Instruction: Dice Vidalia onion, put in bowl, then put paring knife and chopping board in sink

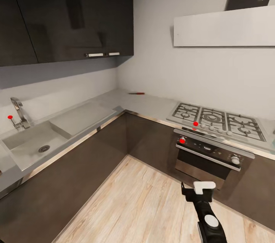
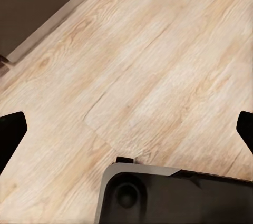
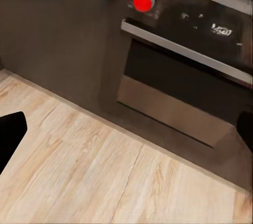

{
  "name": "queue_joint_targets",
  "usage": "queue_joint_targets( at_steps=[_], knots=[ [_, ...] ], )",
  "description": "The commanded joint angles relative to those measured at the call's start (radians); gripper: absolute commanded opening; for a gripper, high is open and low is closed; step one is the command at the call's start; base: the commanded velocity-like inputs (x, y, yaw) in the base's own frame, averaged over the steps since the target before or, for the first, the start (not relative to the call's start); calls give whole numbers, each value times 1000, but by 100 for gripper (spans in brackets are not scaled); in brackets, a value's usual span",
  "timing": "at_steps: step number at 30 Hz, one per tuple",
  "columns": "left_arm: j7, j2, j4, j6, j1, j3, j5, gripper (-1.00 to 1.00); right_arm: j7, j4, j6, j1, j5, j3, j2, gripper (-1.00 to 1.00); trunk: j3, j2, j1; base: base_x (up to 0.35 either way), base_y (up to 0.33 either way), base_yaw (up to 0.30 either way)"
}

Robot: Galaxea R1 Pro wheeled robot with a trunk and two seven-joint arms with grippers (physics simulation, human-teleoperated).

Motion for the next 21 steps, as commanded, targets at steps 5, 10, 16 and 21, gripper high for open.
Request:
queue_joint_targets(
  at_steps=[5, 10, 16, 21],
  knots=[
    [8, 1, 17, -2, -1, -4, 8, 100, -101, -124, 172, -76, 9, 95, 4, 100, -2, -1, 0, 0, 0, 0],
    [8, 2, 20, -2, -1, -3, 8, 100, -129, -151, 349, -277, 8, 120, 4, 100, -2, -1, 0, 0, 0, 0],
    [7, 1, 21, -2, 0, -3, 8, 100, -133, -118, 527, -540, 6, 124, 4, 100, -2, -1, 0, 0, 0, 0],
    [7, 1, 24, -2, 0, -4, 8, 100, -153, 209, 592, -904, 8, 123, 4, 100, 2, 6, -3, 0, 0, 0]
  ],
)
